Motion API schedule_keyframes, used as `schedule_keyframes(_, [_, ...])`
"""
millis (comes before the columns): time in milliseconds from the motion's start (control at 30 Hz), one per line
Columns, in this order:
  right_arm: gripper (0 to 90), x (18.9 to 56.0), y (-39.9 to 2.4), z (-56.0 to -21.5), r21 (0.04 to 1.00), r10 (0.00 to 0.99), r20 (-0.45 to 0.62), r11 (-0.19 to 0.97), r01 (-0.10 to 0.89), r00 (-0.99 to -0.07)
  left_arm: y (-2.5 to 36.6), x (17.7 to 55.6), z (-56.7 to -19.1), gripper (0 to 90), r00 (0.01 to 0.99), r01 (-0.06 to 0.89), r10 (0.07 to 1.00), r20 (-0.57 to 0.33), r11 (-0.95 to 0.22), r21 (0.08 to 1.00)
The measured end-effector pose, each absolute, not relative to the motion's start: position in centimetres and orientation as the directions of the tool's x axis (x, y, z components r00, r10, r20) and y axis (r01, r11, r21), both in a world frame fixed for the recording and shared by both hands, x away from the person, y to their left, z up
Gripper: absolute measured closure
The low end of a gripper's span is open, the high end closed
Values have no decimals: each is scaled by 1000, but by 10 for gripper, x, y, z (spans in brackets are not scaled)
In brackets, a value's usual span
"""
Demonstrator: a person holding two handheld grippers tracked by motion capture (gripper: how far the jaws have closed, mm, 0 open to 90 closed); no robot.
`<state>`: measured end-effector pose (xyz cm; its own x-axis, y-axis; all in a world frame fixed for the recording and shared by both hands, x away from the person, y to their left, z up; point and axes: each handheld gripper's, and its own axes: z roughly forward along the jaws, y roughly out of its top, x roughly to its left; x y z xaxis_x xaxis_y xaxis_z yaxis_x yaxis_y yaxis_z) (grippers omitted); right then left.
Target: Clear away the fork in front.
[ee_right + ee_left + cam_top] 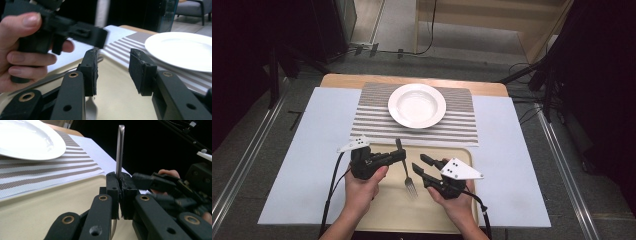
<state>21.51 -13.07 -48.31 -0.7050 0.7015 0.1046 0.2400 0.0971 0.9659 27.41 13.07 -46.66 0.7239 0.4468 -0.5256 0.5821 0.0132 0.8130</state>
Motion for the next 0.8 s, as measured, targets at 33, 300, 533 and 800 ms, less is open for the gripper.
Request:
schedule_keyframes(33, [602,216,-135,-482,965,706,114,87,246,-699,133,275,-466,860,724,581,447,-525,14,814])
schedule_keyframes(300, [377,220,-174,-478,952,819,69,116,282,-570,151,278,-461,861,726,569,452,-518,29,822])
schedule_keyframes(533, [117,217,-211,-477,950,855,77,92,297,-513,160,278,-459,862,731,565,455,-508,13,825])
schedule_keyframes(800, [116,208,-248,-481,944,901,77,71,321,-426,168,279,-461,862,737,578,434,-519,-6,816])
